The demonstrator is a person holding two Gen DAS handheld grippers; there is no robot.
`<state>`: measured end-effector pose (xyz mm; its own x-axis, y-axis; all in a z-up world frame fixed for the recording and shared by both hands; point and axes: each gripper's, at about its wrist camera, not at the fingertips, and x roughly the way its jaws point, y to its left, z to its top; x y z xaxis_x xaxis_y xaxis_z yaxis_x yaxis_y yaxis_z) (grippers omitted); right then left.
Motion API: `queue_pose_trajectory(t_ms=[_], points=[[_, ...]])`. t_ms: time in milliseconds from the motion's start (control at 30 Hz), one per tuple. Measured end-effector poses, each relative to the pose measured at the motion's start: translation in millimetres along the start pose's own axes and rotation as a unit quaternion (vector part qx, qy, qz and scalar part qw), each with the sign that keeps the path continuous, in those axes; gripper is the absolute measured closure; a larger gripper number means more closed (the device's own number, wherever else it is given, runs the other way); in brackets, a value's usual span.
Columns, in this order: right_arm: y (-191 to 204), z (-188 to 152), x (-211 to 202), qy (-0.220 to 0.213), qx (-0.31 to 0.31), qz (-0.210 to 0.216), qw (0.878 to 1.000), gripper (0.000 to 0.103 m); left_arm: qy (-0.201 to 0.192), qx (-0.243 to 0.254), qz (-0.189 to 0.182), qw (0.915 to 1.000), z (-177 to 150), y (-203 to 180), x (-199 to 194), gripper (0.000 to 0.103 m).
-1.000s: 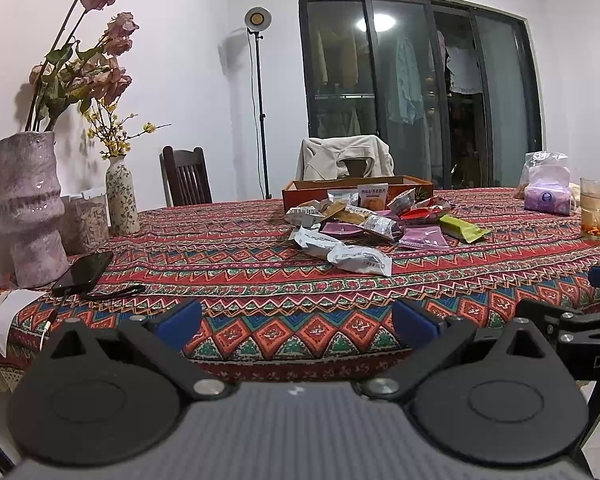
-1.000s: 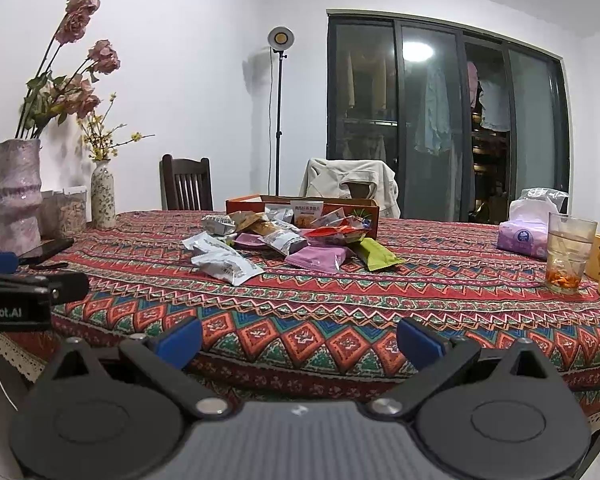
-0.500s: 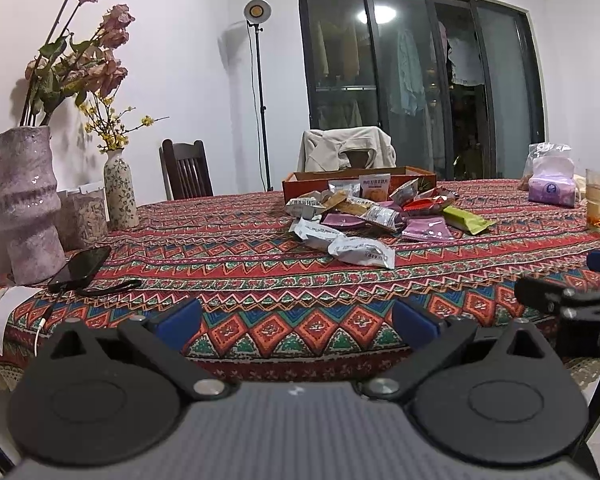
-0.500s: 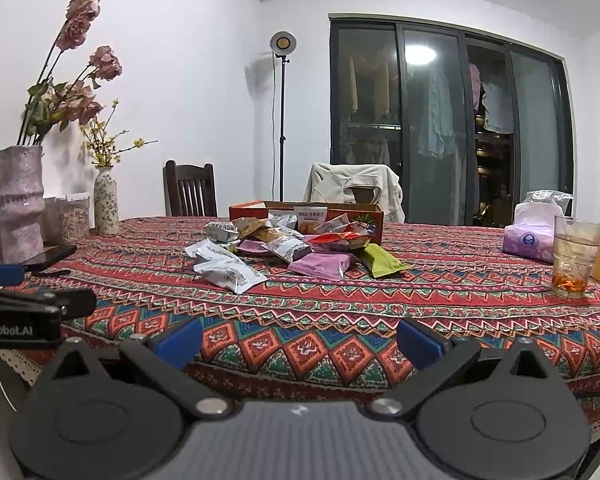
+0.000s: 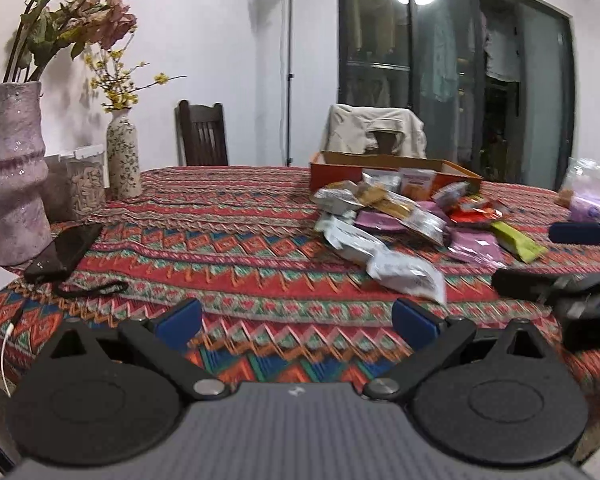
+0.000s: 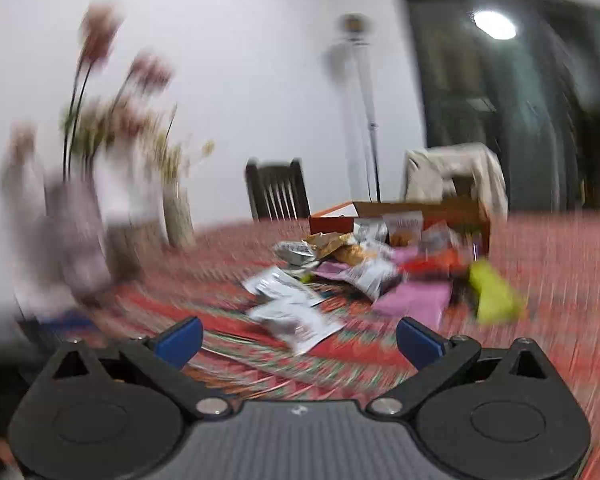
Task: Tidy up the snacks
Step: 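Grasp a white snack packet with the right gripper while the left gripper grasps another white packet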
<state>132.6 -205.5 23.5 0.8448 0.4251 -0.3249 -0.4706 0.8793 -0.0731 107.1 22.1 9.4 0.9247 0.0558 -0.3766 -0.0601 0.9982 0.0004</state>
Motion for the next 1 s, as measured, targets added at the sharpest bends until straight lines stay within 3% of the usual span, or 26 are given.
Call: queue_pose_trajectory(t_ms=[100, 200, 333, 367, 400, 467, 567, 633, 800, 933, 967, 1000], points=[[-2, 20, 37, 0.038, -0.069, 0.042, 0.996, 0.005, 0.003, 0.000, 0.019, 0.9998, 11, 3, 17, 0.000], [-7, 37, 78, 0.090, -0.090, 0.086, 0.988, 0.020, 0.011, -0.006, 0.030, 0.9995, 24, 4, 32, 0.000], [-11, 34, 121, 0.118, -0.099, 0.133, 0.979, 0.024, 0.029, -0.017, 0.032, 0.9989, 40, 0, 55, 0.001], [-12, 31, 130, 0.131, -0.091, 0.145, 0.976, 0.031, 0.038, -0.018, 0.027, 0.9987, 44, -3, 62, 0.003], [-16, 30, 138, 0.149, -0.078, 0.156, 0.973, 0.058, 0.044, -0.021, 0.022, 0.9986, 47, -5, 68, 0.004], [-25, 27, 140, 0.154, -0.052, 0.168, 0.972, 0.060, 0.071, -0.037, -0.006, 0.9968, 52, -13, 86, 0.007], [-45, 21, 126, 0.152, -0.028, 0.133, 0.979, 0.060, 0.114, -0.058, -0.052, 0.9904, 60, -29, 114, 0.008], [-58, 11, 108, 0.147, -0.011, 0.095, 0.985, 0.060, 0.136, -0.078, -0.059, 0.9858, 66, -42, 136, 0.004], [-90, -14, 71, 0.147, 0.055, 0.046, 0.986, 0.059, 0.186, -0.121, -0.010, 0.9750, 75, -60, 190, 0.001], [-104, -20, 61, 0.137, 0.072, 0.034, 0.987, 0.058, 0.173, -0.076, 0.054, 0.9805, 78, -78, 210, 0.001], [-107, -21, 61, 0.133, 0.074, 0.031, 0.988, 0.058, 0.173, -0.072, 0.070, 0.9798, 76, -83, 213, 0.003], [-110, -21, 62, 0.132, 0.071, 0.028, 0.988, 0.058, 0.167, -0.067, 0.085, 0.9800, 74, -85, 214, 0.015]])
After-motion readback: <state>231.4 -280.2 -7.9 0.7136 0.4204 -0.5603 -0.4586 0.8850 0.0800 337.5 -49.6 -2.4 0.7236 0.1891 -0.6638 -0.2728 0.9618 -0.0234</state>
